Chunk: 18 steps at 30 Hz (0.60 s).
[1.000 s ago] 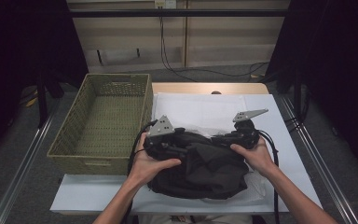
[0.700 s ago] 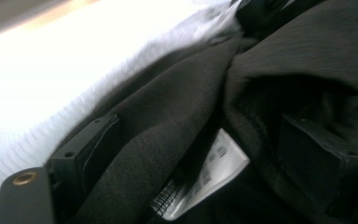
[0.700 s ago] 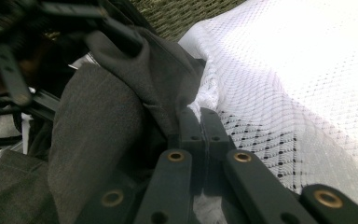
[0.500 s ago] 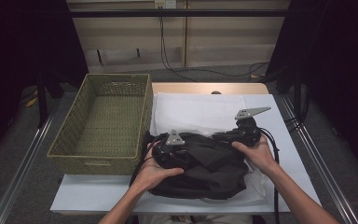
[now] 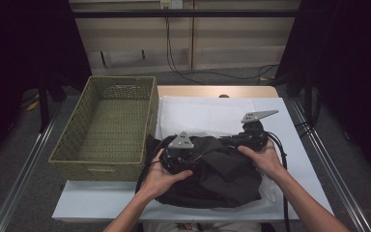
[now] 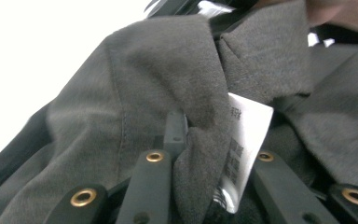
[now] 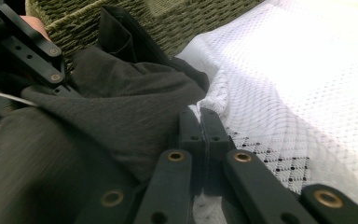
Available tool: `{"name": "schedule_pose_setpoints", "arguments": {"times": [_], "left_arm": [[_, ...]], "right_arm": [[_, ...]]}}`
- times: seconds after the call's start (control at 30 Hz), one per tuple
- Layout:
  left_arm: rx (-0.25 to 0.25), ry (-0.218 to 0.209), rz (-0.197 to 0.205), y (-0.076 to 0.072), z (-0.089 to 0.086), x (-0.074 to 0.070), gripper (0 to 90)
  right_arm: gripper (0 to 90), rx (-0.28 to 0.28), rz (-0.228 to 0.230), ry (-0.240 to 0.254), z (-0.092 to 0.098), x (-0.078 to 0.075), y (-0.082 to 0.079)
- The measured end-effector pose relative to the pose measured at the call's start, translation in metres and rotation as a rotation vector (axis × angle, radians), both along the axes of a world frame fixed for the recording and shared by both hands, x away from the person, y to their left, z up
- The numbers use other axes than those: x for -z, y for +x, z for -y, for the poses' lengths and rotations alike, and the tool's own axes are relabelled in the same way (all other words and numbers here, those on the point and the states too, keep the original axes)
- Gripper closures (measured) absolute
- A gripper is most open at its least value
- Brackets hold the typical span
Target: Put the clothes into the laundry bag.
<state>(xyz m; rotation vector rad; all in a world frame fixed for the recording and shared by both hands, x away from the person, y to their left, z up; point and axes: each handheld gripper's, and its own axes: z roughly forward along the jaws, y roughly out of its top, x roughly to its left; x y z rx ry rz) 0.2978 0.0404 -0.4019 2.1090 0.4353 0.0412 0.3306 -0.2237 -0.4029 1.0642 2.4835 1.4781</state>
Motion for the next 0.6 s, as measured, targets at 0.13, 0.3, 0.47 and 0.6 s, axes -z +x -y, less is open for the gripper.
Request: {"name": "schedule_pose_setpoints", "arguments": {"times": [0.13, 0.3, 0.47, 0.6], "left_arm": [[0.044, 0.026, 0.043, -0.006, 0.016, -0.006, 77.1], [0.072, 0.03, 0.011, -0.005, 0.034, 0.004, 77.1], [0.09, 0.088, -0.013, -0.002, 0.049, 0.02, 77.2], [0.07, 0.098, -0.023, 0.007, 0.053, 0.037, 77.2]], "right_arm": [[90.0, -0.006, 0.002, 0.009, -0.002, 0.0, 0.001], [90.0, -0.007, 0.009, 0.019, -0.002, -0.004, -0.001], [90.0, -0.02, 0.027, 0.043, -0.003, -0.014, -0.005], [90.0, -0.034, 0.047, 0.05, -0.004, -0.024, -0.01]]}}
